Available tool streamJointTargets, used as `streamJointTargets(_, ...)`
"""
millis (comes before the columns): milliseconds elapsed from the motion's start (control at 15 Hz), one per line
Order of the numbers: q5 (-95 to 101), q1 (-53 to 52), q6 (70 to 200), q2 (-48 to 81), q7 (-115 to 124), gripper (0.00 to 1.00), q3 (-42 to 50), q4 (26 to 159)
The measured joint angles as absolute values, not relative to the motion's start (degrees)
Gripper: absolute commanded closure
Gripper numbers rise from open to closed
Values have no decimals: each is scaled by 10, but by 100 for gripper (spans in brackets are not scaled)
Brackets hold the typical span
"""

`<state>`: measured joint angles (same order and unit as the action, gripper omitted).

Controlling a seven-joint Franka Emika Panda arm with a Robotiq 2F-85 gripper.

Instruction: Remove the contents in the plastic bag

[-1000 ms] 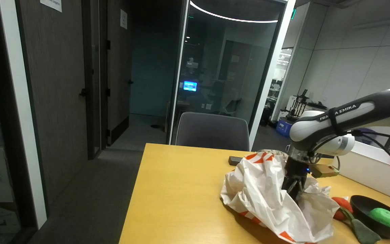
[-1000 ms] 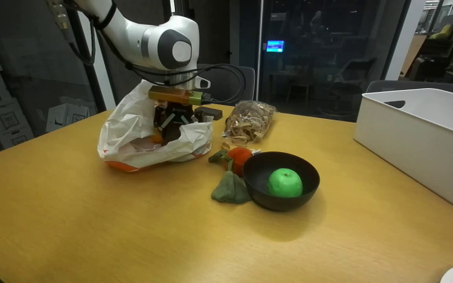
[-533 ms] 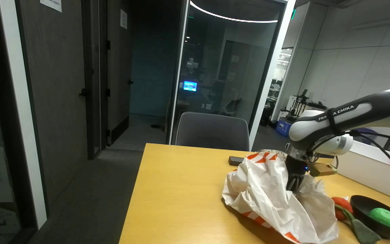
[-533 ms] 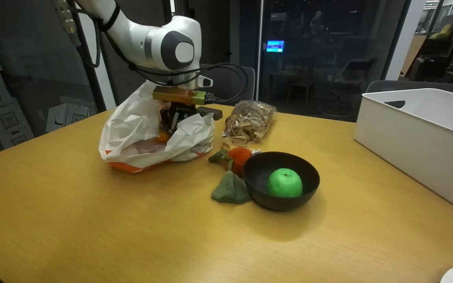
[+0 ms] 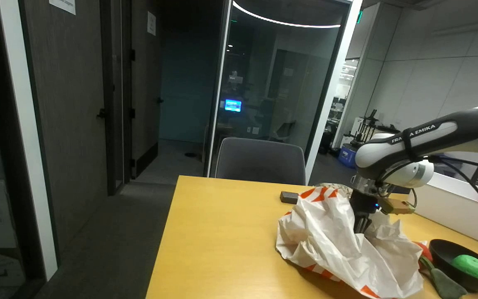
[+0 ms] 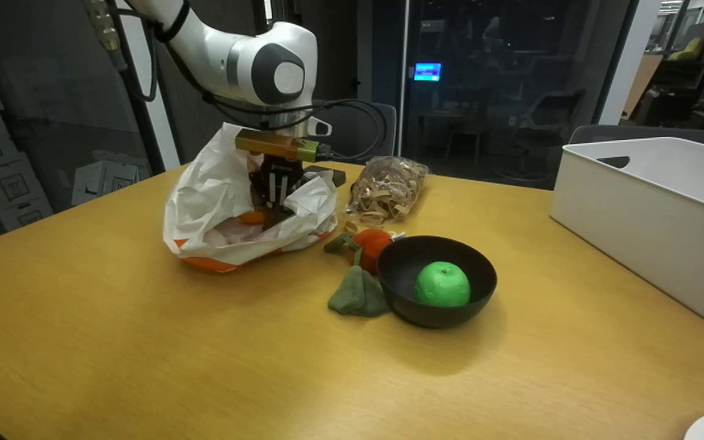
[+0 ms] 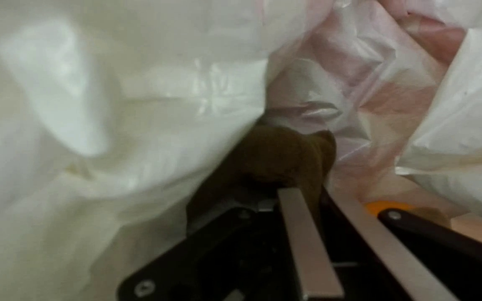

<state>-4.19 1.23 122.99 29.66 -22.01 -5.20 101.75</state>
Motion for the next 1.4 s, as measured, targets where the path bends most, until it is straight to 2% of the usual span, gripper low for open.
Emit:
streamJointTargets(733,-10,-5,1060,192,-170,97,-64,1014)
streamJointTargets(1200,28,-20,796,180,-93,97,-56,959)
streamJointTargets(1400,47,-21,745,176,-63,97,-53,934)
